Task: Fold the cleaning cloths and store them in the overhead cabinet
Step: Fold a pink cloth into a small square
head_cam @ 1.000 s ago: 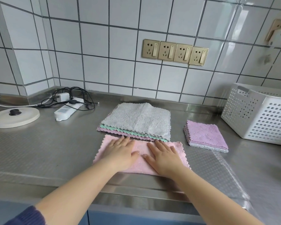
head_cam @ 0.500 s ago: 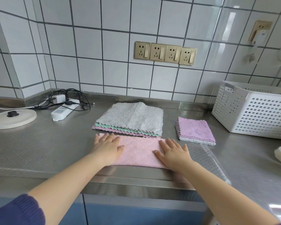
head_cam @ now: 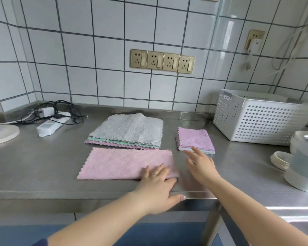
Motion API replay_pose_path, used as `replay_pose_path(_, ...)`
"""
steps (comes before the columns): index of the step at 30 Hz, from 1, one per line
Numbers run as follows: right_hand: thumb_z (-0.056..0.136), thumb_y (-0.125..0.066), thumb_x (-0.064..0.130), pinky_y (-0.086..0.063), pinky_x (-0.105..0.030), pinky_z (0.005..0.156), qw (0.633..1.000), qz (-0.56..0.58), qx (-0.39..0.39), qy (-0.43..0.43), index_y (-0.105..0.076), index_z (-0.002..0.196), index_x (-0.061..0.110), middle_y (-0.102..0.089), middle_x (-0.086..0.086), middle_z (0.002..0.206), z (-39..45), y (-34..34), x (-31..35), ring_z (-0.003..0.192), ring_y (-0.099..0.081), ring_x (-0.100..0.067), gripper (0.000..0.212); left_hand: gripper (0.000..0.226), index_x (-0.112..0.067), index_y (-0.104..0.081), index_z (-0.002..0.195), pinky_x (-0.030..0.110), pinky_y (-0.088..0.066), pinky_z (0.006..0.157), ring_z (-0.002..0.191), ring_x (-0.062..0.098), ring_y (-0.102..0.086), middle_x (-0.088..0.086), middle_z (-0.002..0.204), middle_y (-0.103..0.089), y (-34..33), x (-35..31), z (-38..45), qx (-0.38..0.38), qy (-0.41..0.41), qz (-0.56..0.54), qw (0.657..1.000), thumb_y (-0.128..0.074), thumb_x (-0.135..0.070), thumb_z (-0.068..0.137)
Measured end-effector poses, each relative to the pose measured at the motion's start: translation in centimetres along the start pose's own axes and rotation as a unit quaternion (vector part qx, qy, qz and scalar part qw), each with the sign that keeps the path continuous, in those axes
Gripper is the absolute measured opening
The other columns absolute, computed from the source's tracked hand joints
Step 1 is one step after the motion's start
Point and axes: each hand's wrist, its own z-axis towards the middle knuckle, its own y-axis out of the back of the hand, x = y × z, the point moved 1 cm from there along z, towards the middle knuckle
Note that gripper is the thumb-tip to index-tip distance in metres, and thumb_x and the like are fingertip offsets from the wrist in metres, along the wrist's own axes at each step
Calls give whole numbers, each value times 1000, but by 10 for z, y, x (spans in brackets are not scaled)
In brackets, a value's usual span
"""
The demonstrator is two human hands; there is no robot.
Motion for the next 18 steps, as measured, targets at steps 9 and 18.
replay_pose_path(9,90,-40,10,-18,-44,116,1000,15,-1,27,-44,137,32,-27,3,154,-4,-1,-12,142,-24,-17,52,79,-23,-16,148,41,-18,113,142,19,-20,-1,156,-19,-4,-5,10,-96,46,12,994,-11,-69,83)
replay_pose_path(18,94,-41,6,-39,-20,86,930,367,19,9,-61,119,20,-61,6,124,-1,1,19,109,-55,-4,35,44,-30,-67,107,-1,-33,86,105,-14,-51,-20,111,-60,31,34,-37,-395,7,-365,843,-50,5,88)
